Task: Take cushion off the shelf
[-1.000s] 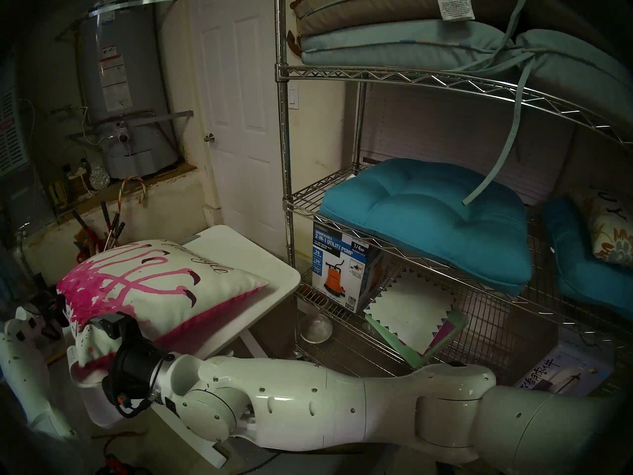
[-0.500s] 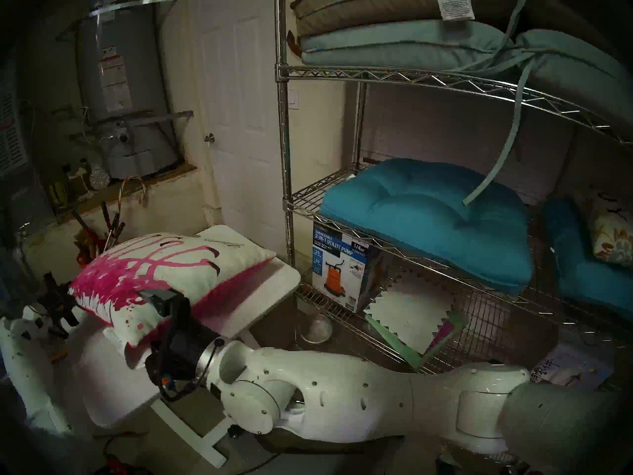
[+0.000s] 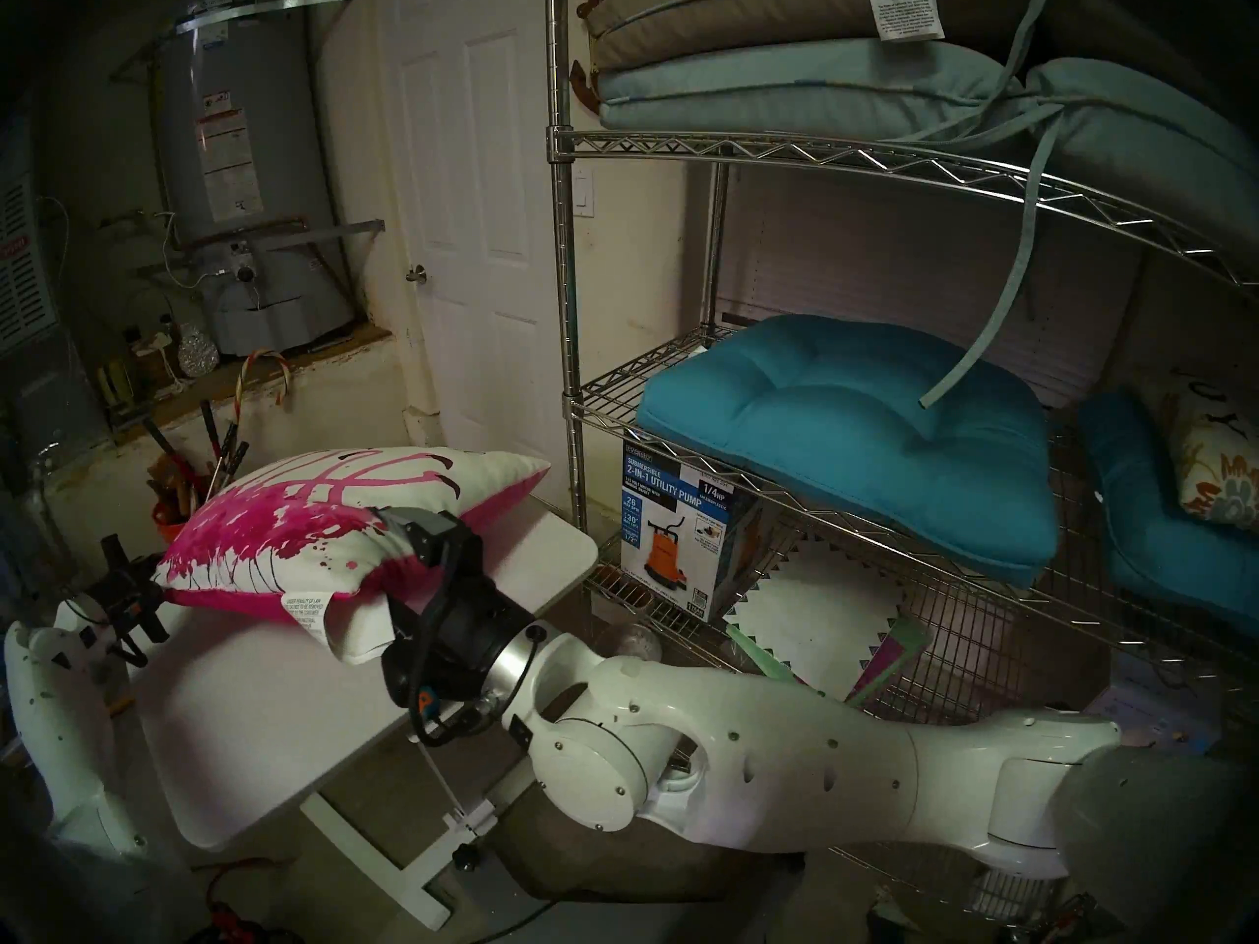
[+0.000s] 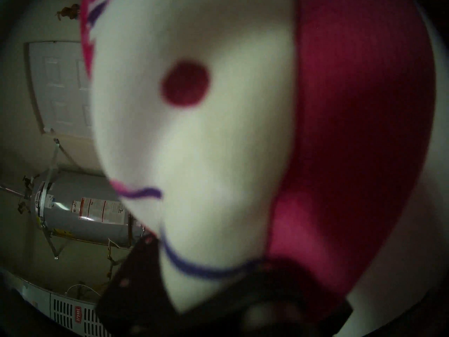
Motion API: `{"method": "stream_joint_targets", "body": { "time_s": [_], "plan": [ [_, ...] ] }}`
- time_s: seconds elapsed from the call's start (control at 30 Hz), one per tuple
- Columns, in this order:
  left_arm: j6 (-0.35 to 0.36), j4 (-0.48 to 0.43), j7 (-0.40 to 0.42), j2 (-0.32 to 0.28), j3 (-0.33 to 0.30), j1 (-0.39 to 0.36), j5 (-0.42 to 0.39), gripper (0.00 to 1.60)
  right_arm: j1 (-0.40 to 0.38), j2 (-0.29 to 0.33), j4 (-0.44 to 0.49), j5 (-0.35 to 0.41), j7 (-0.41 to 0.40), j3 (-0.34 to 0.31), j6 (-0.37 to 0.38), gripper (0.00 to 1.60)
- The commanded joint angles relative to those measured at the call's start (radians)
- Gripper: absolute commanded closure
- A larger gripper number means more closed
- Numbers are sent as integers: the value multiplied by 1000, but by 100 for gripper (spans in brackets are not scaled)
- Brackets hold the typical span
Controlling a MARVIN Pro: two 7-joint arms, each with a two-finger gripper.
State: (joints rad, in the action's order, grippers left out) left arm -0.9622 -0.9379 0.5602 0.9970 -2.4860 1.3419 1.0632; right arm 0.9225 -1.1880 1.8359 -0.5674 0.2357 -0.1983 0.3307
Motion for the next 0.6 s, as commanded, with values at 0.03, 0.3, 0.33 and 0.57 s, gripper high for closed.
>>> {"method": "stream_joint_targets", "body": {
  "time_s": [0.03,0.3,0.33,0.57],
  "plan": [
    [2,1,-33,-22,-7,4,11,160,15,114,114,-15,31,-93,72,0],
    [2,-1,-69,-13,-5,31,32,160,57,249,249,-11,-3,-160,139,0],
    [2,-1,-75,-12,-4,33,35,160,66,235,236,-16,-4,-171,144,0],
    [2,-2,-127,-18,14,52,57,160,111,333,334,-11,-67,-212,175,0]
  ]
}}
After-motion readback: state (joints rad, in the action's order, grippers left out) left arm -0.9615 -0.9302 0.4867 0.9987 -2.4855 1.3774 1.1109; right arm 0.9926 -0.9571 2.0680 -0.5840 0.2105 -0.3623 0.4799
